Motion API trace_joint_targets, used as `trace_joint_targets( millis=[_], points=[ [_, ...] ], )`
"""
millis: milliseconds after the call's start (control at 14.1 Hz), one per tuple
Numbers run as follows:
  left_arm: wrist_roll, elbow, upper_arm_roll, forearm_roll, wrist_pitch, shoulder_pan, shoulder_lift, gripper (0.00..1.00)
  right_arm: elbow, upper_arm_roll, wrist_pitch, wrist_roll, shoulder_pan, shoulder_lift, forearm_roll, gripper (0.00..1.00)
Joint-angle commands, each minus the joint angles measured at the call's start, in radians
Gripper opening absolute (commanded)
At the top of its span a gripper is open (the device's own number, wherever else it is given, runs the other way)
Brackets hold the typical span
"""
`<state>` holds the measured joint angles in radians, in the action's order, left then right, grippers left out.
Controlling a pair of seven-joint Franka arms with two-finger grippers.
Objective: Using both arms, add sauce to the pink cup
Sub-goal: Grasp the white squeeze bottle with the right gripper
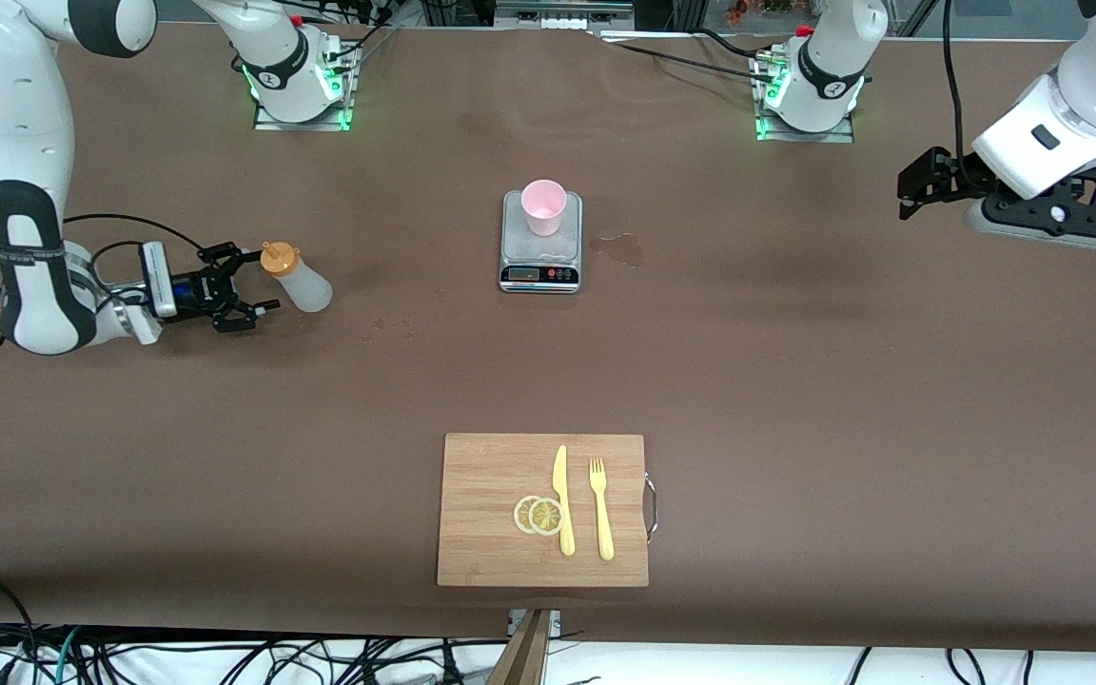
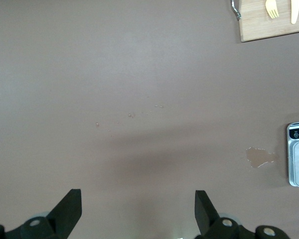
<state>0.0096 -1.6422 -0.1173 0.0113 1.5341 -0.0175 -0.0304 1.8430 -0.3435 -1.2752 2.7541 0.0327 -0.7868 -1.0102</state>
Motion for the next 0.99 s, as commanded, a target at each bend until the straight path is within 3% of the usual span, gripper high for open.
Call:
trace_joint_targets(
  millis=[0, 924],
  points=[
    [0.009, -0.024, 0.025, -0.010, 0.027, -0.022, -0.022, 1.00, -0.010, 0.020, 0.020, 0.124, 0.001, -0.029, -0.033, 1.00],
    [0.018, 0.004, 0.018, -0.005, -0.017, -0.010, -0.014, 1.00, 0.013, 0.051, 0.088, 0.277, -0.005, -0.075, -0.048, 1.00]
  ],
)
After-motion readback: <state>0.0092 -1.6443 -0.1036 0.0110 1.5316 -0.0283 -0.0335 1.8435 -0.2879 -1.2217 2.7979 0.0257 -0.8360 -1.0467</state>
